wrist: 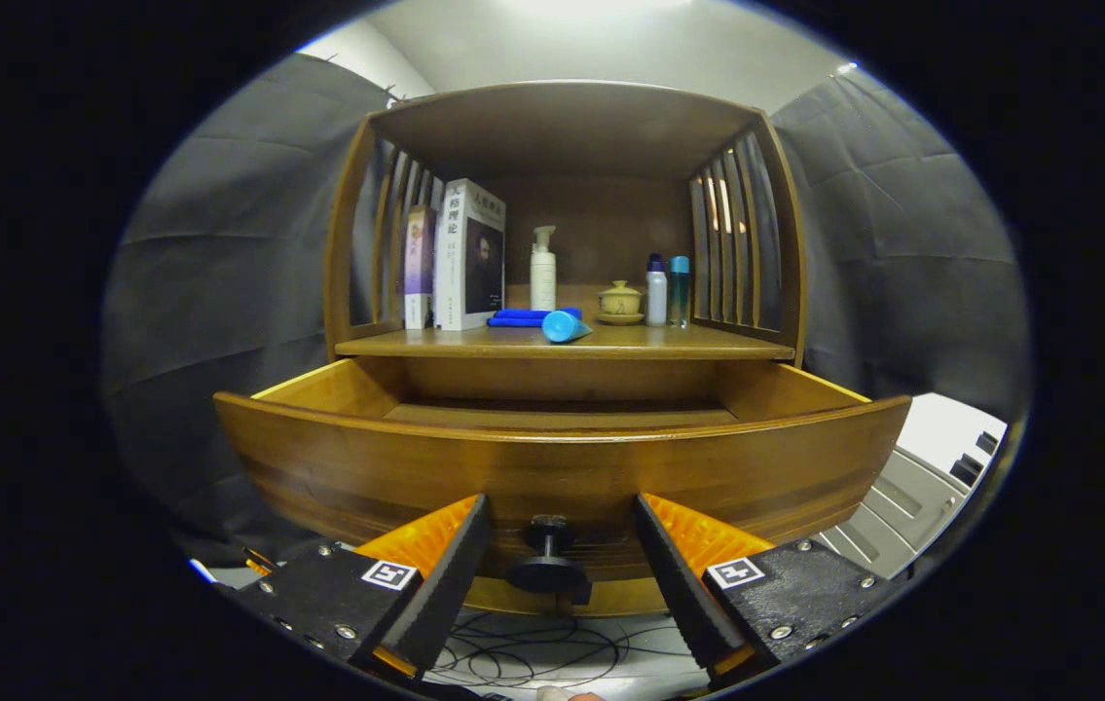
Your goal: Pull open the drawer, take out the items inside it, and place them on the countertop above the cabinet.
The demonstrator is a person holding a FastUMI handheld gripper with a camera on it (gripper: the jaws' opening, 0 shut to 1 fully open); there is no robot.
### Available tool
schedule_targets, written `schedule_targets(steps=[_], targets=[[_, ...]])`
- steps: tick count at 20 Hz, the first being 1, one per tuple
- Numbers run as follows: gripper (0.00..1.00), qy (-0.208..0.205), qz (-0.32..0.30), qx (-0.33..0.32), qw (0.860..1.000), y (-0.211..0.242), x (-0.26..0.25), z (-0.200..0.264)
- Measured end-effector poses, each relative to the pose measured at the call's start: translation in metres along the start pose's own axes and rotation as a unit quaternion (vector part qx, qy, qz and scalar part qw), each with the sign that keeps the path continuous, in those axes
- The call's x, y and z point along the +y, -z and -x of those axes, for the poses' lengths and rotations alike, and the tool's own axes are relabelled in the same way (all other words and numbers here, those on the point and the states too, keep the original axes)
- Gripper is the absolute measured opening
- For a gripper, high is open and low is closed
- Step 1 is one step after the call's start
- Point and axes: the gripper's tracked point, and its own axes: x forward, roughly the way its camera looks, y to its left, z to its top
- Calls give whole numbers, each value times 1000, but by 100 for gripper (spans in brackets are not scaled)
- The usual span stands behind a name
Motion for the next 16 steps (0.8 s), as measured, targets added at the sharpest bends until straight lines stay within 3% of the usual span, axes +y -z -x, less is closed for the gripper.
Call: schedule_targets(steps=[16], targets=[[93, 9, 13, -8, 1000, -12, 0, -59]])
